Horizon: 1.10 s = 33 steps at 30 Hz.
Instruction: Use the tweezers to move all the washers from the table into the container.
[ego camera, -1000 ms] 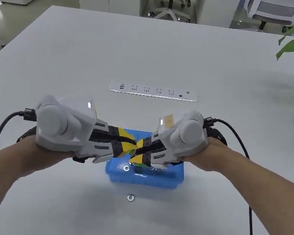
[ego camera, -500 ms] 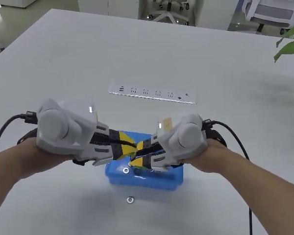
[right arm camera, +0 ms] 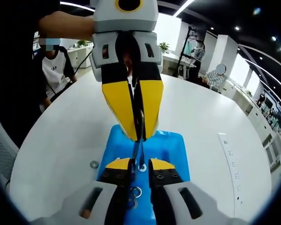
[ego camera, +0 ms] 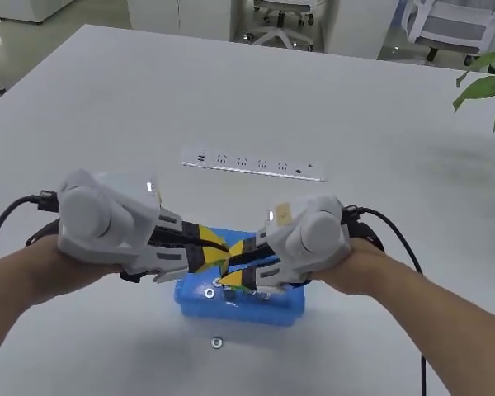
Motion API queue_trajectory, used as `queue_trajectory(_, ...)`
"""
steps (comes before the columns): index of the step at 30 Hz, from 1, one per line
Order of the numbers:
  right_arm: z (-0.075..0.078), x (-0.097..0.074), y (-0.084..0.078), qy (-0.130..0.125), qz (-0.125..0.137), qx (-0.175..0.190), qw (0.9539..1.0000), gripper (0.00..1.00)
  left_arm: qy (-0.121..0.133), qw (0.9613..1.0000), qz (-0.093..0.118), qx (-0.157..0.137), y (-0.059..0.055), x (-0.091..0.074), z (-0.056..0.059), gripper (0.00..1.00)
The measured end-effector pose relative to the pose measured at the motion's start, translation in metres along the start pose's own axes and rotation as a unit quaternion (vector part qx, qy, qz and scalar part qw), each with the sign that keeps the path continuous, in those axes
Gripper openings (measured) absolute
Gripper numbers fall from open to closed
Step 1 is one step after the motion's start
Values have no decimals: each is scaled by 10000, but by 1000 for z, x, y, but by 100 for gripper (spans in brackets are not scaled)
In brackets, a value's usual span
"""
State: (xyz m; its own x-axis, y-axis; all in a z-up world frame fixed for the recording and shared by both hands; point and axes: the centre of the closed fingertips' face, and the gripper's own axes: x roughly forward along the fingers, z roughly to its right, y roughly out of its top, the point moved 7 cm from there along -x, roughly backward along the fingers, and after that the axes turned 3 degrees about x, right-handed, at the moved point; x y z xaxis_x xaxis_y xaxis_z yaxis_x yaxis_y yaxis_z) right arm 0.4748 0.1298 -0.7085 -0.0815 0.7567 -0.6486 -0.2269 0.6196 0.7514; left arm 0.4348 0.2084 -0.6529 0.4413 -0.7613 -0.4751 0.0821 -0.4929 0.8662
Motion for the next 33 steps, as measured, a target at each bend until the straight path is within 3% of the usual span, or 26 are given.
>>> queue_trajectory(15,-2,-24,3,-245,-42,167,9996,25,-2,10000,13,11,8,-5,-1,5)
queue_trajectory(33,-18,-62,2,-739,-33,818,9939,38,-25,10000,19,70,25,-18,10,5)
